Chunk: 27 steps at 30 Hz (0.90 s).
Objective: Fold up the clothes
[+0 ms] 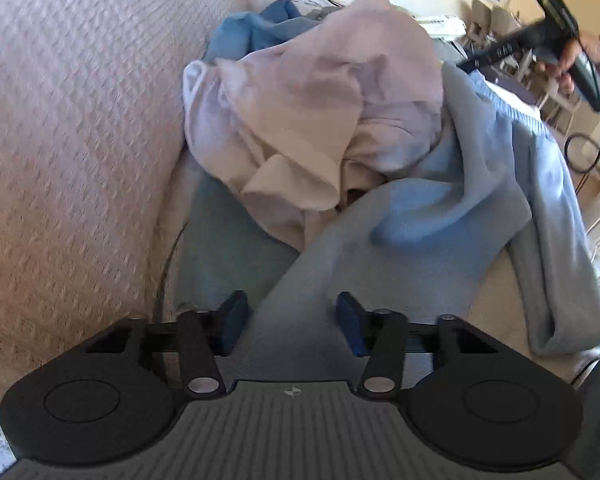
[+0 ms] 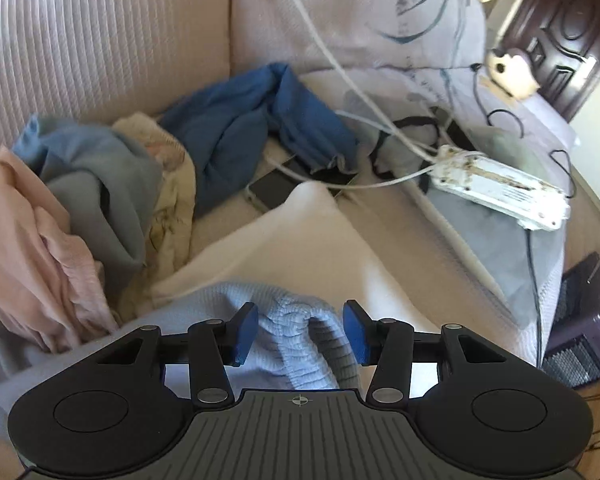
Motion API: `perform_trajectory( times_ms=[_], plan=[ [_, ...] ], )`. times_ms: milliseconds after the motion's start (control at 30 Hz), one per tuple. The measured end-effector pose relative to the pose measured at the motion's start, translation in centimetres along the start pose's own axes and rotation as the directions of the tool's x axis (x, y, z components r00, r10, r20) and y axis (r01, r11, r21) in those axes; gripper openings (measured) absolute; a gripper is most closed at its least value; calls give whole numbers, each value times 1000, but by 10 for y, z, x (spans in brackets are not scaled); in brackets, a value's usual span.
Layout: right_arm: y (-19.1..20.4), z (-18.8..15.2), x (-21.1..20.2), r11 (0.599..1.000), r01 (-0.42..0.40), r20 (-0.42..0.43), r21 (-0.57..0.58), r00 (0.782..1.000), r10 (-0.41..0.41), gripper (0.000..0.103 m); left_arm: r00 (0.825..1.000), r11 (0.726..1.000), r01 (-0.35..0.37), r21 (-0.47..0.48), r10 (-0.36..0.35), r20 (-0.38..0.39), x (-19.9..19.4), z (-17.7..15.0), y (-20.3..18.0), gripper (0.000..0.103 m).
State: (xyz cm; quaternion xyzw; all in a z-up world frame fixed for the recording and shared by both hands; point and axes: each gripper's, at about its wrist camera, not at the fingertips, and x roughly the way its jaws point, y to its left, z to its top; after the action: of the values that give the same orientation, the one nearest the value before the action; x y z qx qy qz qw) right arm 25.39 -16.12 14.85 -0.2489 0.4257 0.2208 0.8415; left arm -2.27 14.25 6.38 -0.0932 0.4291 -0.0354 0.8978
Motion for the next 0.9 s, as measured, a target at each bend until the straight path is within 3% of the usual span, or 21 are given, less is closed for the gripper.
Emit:
perform_trajectory(
  times_ms=[33,133,167,233,367,400,533,600,700,800,900],
  plan=[
    [0,0,4,1000,-1,-8,-3,1000,1,48,1000,1000,17,-21,-17,0,0,1,3,24],
    [3,0,17,1000,2,-28,1,1000,-2,48,998,997,67,-49,-67,1,1,2,7,5],
    [4,0,18,1000,5,-37,11,999,-5,46,996,995,87,-58,-87,5,-1,2,7,5],
    [5,0,19,998,50,-57,35,997,-48,26,989,982,147,-114,-147,11,-6,2,13,4],
    [7,4,-4,993,98,-27,62,995,-97,16,982,962,183,-202,-169,81,-35,0,26,4],
    [6,5,-16,992,103,-2,78,995,-103,8,979,959,188,-213,-167,114,-50,-2,28,4],
    [-3,-7,-64,987,100,94,126,989,-112,8,958,932,203,-301,-125,259,-109,-17,43,4],
    [-11,-15,-77,982,101,138,162,983,-124,8,959,930,168,-327,-77,273,-111,-24,45,4],
    [-17,-17,-71,972,73,182,221,977,-115,8,975,944,112,-309,-44,219,-87,-24,40,4],
    [-7,-8,-38,974,89,159,210,979,-124,8,983,960,60,-272,-9,185,-69,-17,35,4],
    [-3,-1,-3,970,103,124,220,983,-133,8,985,958,44,-284,6,173,-63,-14,42,4]
  ],
)
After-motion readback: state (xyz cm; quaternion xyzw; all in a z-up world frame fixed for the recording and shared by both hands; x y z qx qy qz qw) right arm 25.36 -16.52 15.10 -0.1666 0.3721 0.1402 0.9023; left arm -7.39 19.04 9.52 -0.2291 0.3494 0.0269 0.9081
